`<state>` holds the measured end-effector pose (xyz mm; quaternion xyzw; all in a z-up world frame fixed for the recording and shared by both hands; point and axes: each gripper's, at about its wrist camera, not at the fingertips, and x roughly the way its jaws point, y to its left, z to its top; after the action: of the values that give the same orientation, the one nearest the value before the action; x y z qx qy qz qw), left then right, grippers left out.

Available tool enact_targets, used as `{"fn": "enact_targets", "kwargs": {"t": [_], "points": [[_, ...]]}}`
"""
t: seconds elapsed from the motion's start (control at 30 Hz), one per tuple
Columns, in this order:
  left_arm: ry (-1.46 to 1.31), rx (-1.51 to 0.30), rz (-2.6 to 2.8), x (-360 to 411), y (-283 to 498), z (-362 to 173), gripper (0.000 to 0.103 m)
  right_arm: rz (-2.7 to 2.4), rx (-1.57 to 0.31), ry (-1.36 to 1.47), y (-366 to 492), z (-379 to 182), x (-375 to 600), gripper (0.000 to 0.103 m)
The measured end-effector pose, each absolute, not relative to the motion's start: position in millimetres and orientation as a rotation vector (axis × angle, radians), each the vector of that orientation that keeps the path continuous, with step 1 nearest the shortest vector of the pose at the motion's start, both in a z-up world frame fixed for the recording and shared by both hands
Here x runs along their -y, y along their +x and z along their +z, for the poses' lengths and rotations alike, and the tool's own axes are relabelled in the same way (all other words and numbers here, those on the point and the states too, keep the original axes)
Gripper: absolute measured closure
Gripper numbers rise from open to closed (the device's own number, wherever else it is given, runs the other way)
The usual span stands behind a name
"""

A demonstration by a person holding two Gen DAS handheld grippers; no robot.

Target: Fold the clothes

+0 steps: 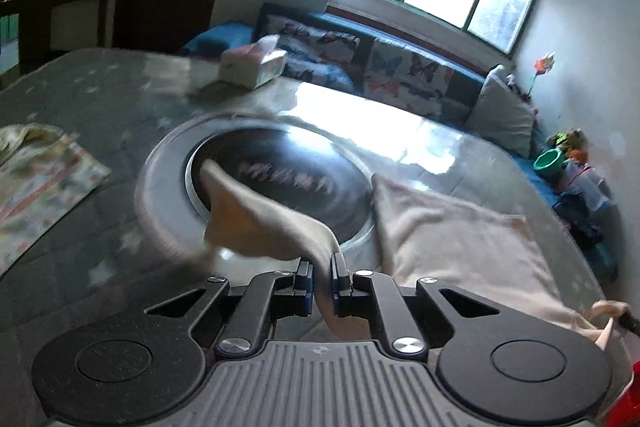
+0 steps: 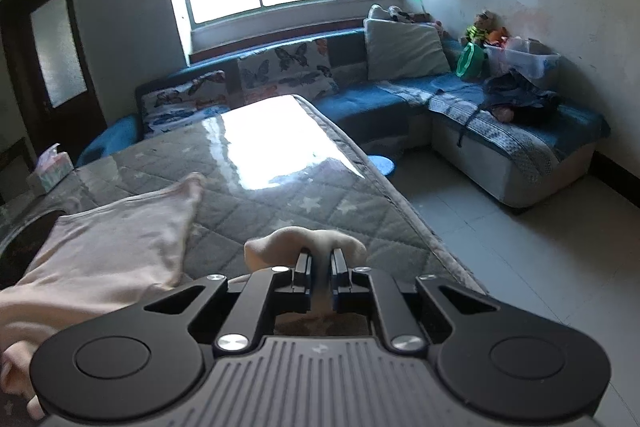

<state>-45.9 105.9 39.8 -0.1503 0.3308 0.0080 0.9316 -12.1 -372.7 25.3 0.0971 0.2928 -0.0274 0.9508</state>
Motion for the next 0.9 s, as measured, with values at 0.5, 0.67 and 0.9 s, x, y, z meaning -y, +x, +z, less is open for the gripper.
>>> {"fn": "enact_targets", "kwargs": {"t": [0.5, 0.67, 0.9], "points": [[-0.210, -0.692, 0.073, -117, -79, 43, 0.065, -0.018, -0.601, 0.158, -39, 46, 386, 0.083], [-0.145, -0.676, -0.177, -90, -94, 52, 0.065, 0.230, -0.641, 0.105, -32, 53, 342, 0.083], [-0.065, -0.731, -0.500, -30, -105, 39, 0.059, 0.620, -0.704, -0.043, -39, 51, 265, 0.078]]}}
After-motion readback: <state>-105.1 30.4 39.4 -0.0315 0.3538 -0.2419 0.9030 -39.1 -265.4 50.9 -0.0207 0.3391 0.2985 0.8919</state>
